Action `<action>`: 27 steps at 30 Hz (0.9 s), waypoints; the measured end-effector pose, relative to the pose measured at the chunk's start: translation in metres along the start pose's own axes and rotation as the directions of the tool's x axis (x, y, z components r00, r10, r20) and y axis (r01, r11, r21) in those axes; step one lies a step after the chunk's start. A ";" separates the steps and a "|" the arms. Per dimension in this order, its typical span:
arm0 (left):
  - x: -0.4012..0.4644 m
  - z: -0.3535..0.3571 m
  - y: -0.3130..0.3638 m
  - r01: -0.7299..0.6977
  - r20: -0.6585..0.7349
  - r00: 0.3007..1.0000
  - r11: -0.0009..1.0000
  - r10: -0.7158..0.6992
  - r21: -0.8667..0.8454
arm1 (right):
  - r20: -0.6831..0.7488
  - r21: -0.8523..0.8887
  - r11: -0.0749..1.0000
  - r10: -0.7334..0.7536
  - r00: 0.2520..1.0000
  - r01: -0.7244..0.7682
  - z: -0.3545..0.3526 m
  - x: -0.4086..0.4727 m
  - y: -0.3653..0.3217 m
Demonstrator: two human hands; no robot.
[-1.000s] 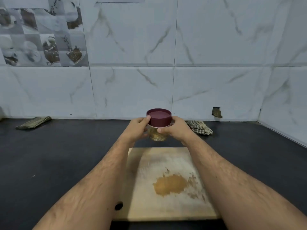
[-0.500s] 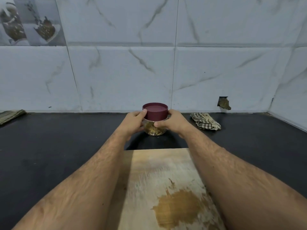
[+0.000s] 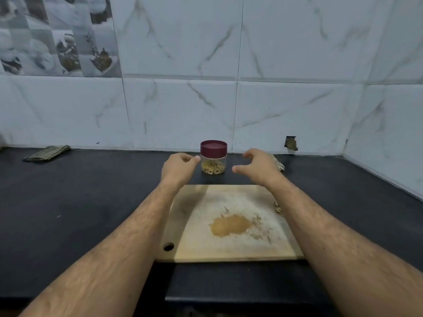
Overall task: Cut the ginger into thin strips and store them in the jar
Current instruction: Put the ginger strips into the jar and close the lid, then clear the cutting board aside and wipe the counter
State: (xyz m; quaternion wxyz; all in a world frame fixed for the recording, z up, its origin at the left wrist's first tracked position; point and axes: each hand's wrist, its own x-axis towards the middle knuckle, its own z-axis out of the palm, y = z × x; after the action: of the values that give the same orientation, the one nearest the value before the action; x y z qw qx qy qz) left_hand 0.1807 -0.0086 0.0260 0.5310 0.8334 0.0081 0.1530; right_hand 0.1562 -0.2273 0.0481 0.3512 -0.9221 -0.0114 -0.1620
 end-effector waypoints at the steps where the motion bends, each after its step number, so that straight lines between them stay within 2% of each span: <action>1: -0.014 -0.006 0.002 -0.004 -0.022 1.000 0.998 0.005 0.062 | -0.019 -0.013 1.000 -0.012 1.000 0.012 -0.009 -0.016 0.000; 6: -0.075 -0.029 -0.002 0.059 -0.106 0.994 0.934 -0.023 0.352 | -0.143 -0.107 0.994 0.021 0.990 -0.036 -0.040 -0.077 0.020; 11: -0.106 -0.047 -0.016 0.142 -0.140 0.986 0.889 -0.089 0.435 | -0.250 -0.196 0.961 0.142 0.958 -0.194 -0.065 -0.123 0.046; 15: -0.129 -0.054 -0.017 0.224 -0.134 0.974 0.819 -0.180 0.529 | -0.167 -0.284 0.896 0.303 0.938 -0.340 -0.076 -0.151 0.056; 19: -0.144 -0.048 -0.011 0.259 -0.110 0.964 0.759 -0.242 0.597 | -0.068 -0.334 0.857 0.392 0.917 -0.391 -0.070 -0.162 0.059; 27: -0.149 -0.038 -0.007 0.258 -0.073 0.959 0.734 -0.274 0.628 | -0.137 -0.307 0.839 0.429 0.893 -0.450 -0.052 -0.166 0.056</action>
State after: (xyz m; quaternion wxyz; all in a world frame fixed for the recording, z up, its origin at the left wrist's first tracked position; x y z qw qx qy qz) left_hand 0.0297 0.0020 -0.0024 0.2369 0.9548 0.1714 0.0536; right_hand -0.0086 -0.2883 -0.0025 0.2193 -0.9401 0.2388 -0.1057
